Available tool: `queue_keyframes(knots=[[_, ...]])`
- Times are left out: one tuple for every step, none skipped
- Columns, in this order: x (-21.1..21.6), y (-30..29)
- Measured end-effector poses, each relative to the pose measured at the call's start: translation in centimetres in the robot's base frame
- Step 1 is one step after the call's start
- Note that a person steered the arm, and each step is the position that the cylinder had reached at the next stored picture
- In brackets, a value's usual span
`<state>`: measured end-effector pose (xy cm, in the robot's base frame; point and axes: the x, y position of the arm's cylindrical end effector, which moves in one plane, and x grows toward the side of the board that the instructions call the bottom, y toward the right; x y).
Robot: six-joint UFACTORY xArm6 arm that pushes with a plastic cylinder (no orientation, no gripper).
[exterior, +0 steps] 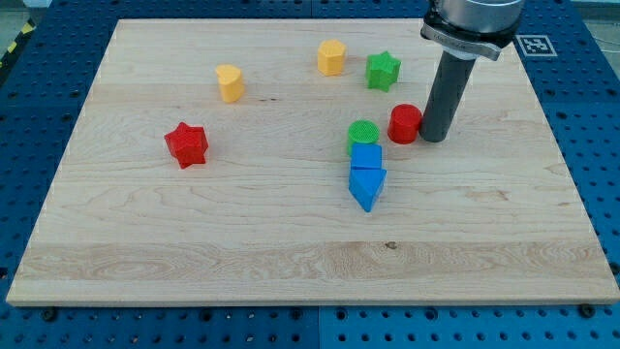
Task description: Move the red circle to the top of the green circle
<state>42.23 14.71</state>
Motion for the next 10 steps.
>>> queue_keyframes(knots=[[-0.3,-0.4],[-0.8,-2.6],[-1.8,-2.9],[-2.3,-3.4],[-2.4,-3.7],[-2.4,-4.4],[-2.4,-4.7],[-2.4,-4.5],[-2.4,-3.2],[-2.4,-1.7]])
